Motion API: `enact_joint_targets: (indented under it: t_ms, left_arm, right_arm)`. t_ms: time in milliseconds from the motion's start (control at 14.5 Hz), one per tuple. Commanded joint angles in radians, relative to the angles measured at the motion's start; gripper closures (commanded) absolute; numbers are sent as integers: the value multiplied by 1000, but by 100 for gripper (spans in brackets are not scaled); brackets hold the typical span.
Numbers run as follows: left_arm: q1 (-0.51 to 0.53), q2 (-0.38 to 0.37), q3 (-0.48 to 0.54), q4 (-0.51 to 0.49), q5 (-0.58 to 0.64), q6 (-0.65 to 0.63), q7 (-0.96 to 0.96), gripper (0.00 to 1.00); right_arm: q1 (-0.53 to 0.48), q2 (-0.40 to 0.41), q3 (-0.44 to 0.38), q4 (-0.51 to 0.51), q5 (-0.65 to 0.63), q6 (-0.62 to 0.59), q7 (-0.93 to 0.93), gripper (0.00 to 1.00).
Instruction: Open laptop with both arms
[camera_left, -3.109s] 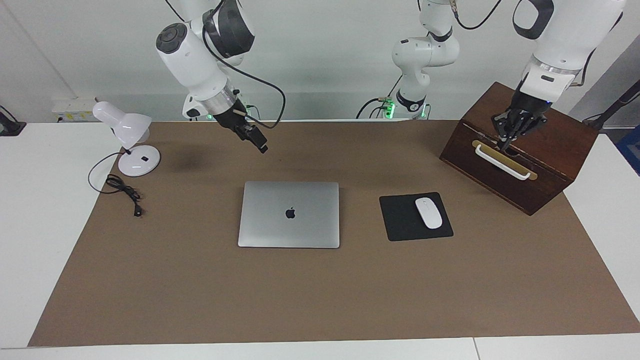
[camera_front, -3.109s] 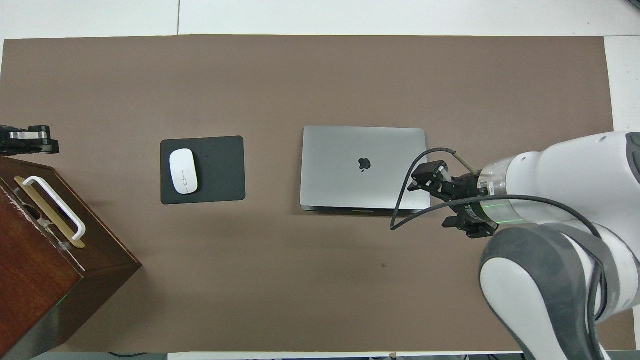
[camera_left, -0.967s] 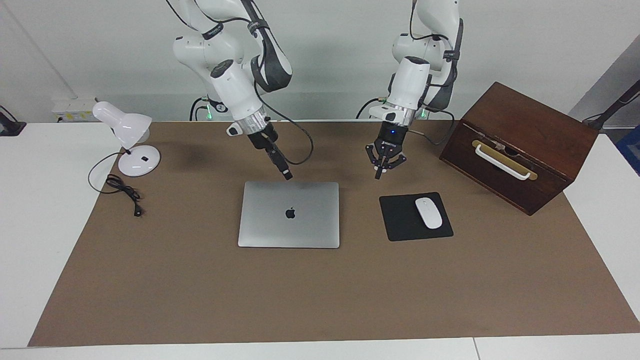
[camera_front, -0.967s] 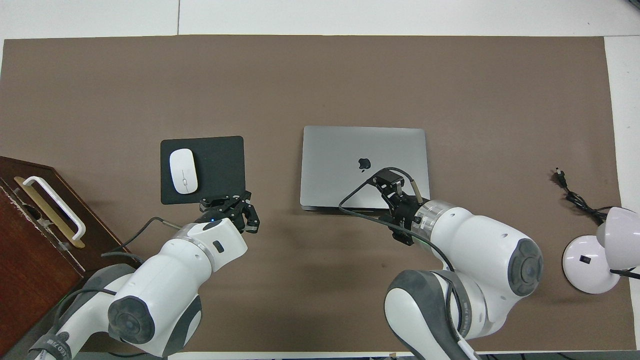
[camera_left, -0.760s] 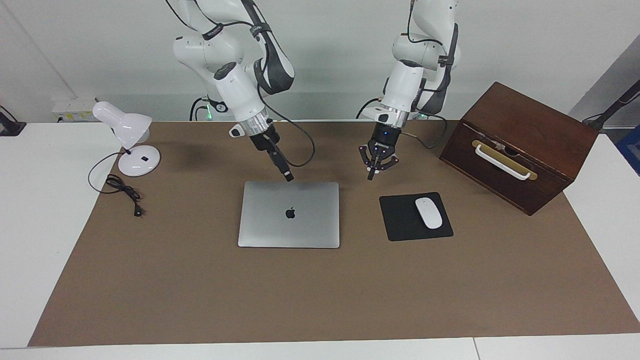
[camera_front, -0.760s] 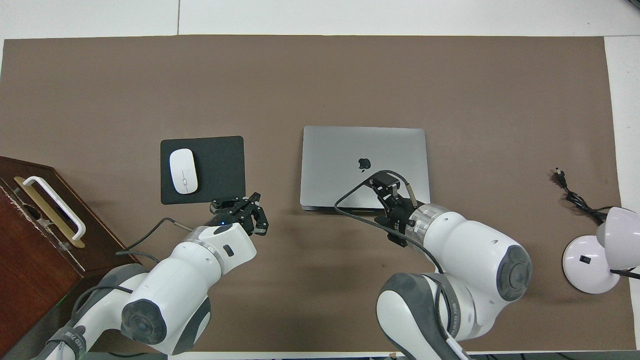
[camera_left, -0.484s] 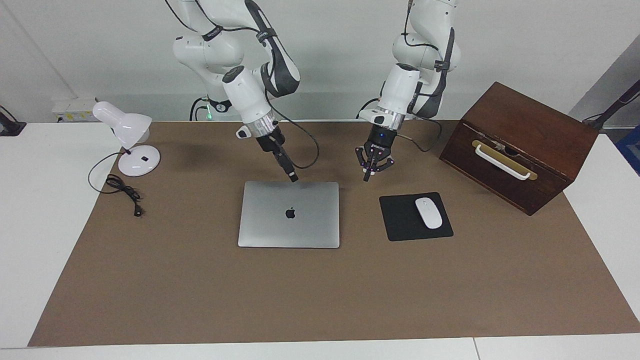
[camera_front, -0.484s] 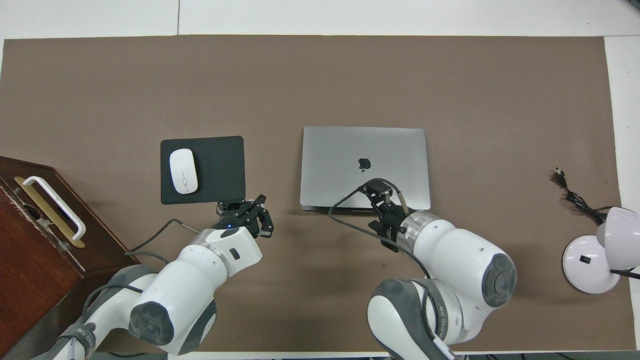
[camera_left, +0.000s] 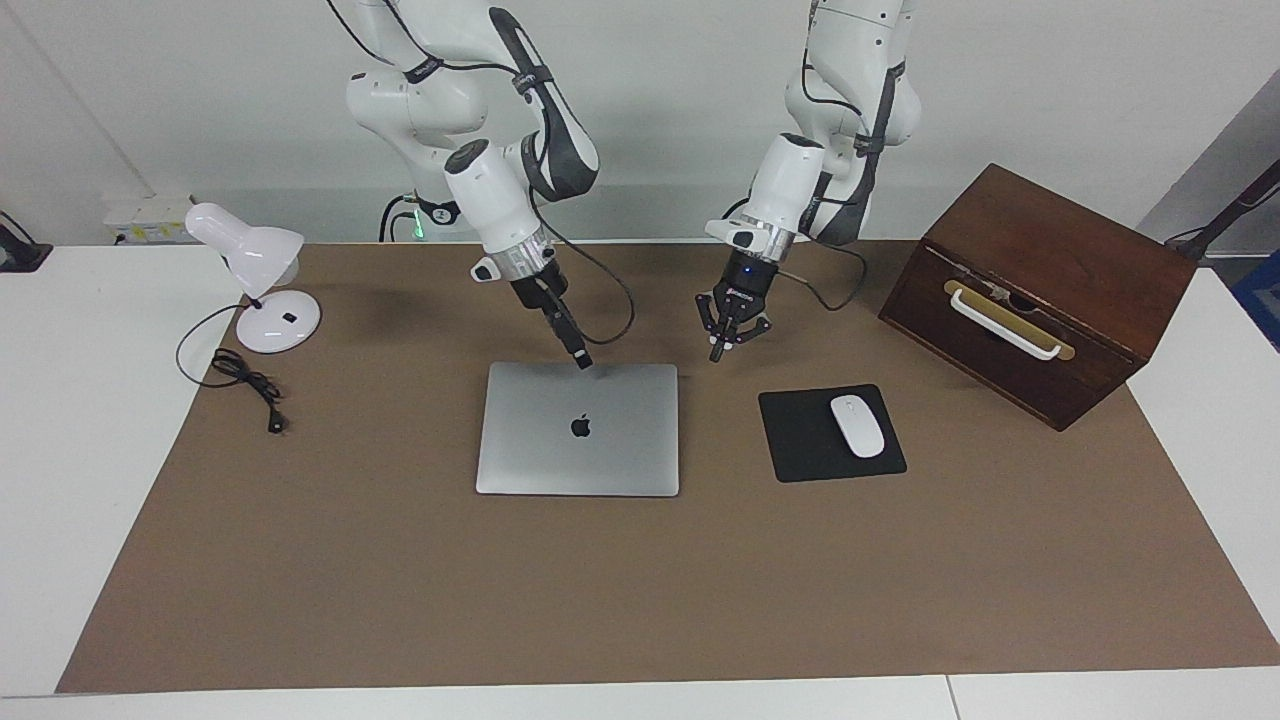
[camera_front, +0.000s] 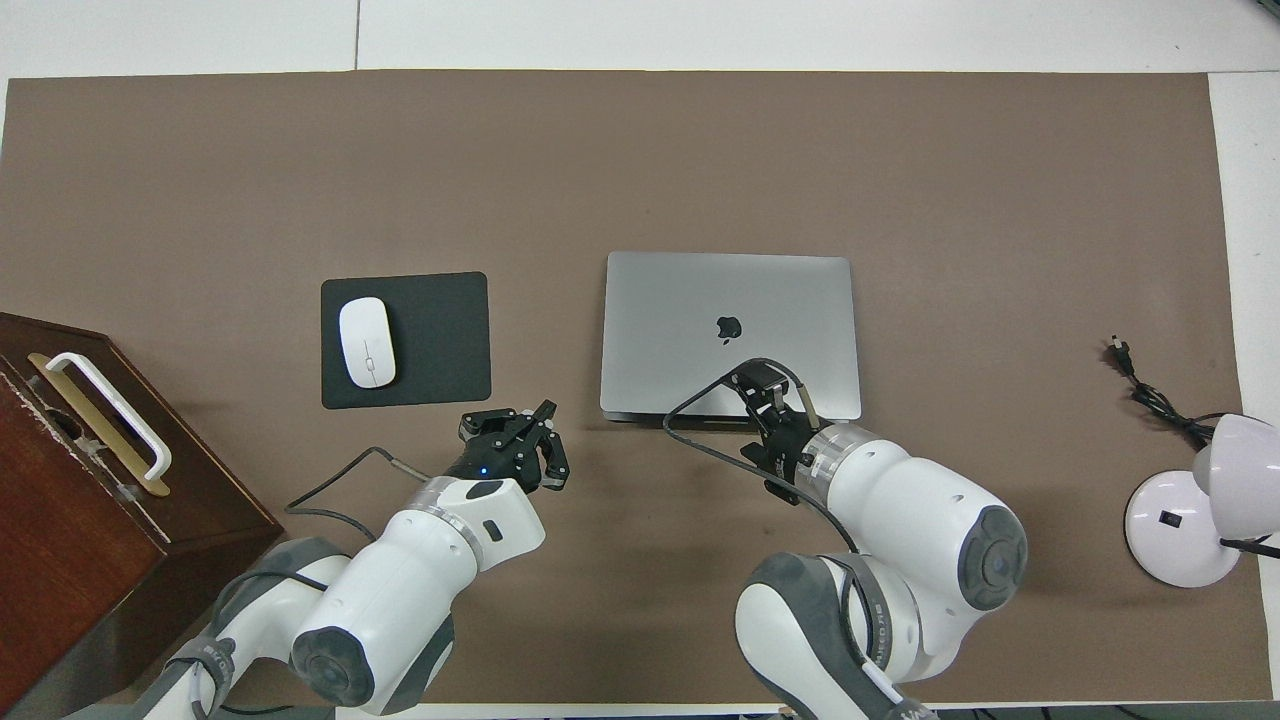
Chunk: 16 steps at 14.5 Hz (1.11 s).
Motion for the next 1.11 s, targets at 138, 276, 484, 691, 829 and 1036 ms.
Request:
enact_joint_targets:
  t_ms: [138, 276, 484, 691, 829, 1036]
  left_arm:
    - [-91, 19, 17, -40, 7, 67, -113, 100]
    - [-95, 22, 16, -39, 7, 67, -121, 100]
    - [-113, 22, 17, -32, 7, 67, -164, 100]
    - [-113, 59, 17, -14, 7, 67, -164, 100]
    - [-113, 95, 17, 27, 6, 67, -166, 100]
    - [-110, 129, 17, 64, 6, 67, -169, 100]
  right_arm:
    - [-11, 29, 25, -4, 29, 43, -10, 0]
    - [-11, 47, 44, -4, 29, 87, -10, 0]
    - [-11, 57, 45, -4, 29, 95, -12, 0]
    - [-11, 55, 45, -4, 29, 95, -14, 0]
    - [-11, 60, 48, -4, 29, 96, -17, 0]
    - [-11, 71, 53, -2, 29, 99, -24, 0]
